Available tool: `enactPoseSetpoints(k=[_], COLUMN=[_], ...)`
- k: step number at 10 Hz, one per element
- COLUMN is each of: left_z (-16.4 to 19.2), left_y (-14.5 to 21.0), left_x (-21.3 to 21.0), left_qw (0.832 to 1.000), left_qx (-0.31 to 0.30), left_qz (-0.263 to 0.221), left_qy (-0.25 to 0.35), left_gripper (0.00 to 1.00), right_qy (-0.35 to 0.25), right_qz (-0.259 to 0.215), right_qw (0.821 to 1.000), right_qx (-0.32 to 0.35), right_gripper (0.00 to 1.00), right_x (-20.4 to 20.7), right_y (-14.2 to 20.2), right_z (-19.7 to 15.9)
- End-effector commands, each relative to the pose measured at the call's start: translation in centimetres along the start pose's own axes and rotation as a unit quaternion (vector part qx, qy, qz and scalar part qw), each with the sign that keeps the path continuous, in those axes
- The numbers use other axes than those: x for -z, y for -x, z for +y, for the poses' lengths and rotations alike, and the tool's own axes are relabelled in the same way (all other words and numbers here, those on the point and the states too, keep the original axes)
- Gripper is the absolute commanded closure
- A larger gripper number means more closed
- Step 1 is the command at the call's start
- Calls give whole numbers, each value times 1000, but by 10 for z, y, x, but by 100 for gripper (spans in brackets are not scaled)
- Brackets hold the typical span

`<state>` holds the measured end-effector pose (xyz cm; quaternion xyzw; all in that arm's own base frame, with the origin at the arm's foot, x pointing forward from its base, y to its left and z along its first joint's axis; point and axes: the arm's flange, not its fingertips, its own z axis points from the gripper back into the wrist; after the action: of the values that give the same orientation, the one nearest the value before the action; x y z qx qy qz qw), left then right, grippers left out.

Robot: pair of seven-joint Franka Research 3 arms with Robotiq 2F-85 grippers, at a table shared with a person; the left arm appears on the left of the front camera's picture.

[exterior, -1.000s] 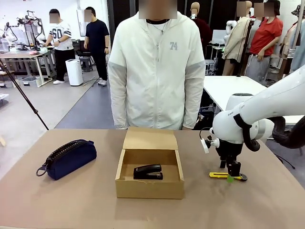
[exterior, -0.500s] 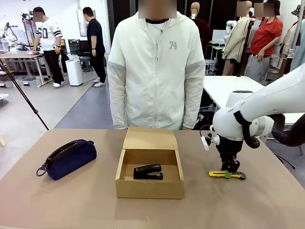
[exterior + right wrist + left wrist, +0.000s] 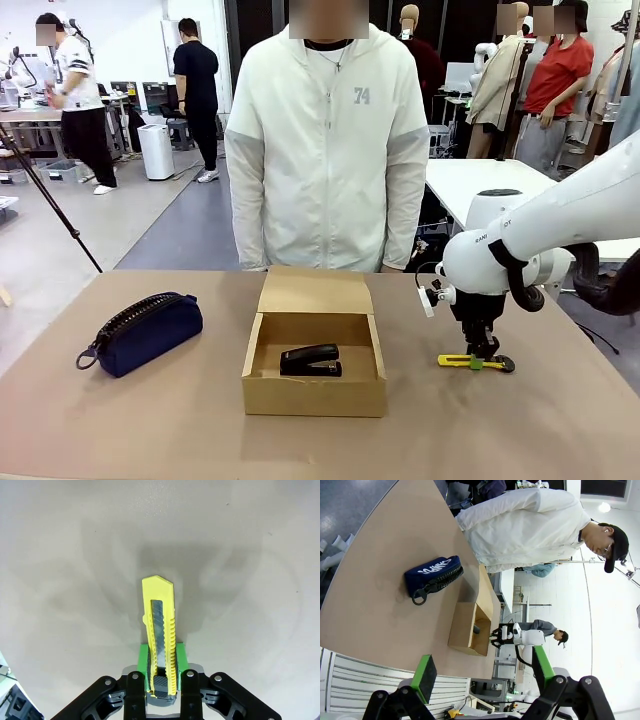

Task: Pack the items into the box.
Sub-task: Pick up the item indicated by the person and place it inside the Mailer Box.

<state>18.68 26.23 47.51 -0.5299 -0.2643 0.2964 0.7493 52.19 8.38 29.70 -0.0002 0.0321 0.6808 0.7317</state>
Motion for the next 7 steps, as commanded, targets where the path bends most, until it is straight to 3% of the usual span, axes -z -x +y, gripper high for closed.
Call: enactPoseSetpoints(k=[1, 4, 7], left_z=[0, 0, 0], left_y=[-1, -1, -1], left_x=[0, 0, 0], left_qw=[1000, 1000, 1000], left_qx=[8, 8, 8], left_qz=[-2, -2, -2], left_qy=[10, 10, 10], left_gripper=[0, 0, 0], right_qy=[-2, 6, -1], right_qz=[9, -6, -24], right_qw=[1000, 1000, 999], right_qx=[9, 9, 24], right_gripper=[100, 100, 100], right_x=[13, -9, -85], right_y=[-2, 1, 13], right_z=[4, 8, 33])
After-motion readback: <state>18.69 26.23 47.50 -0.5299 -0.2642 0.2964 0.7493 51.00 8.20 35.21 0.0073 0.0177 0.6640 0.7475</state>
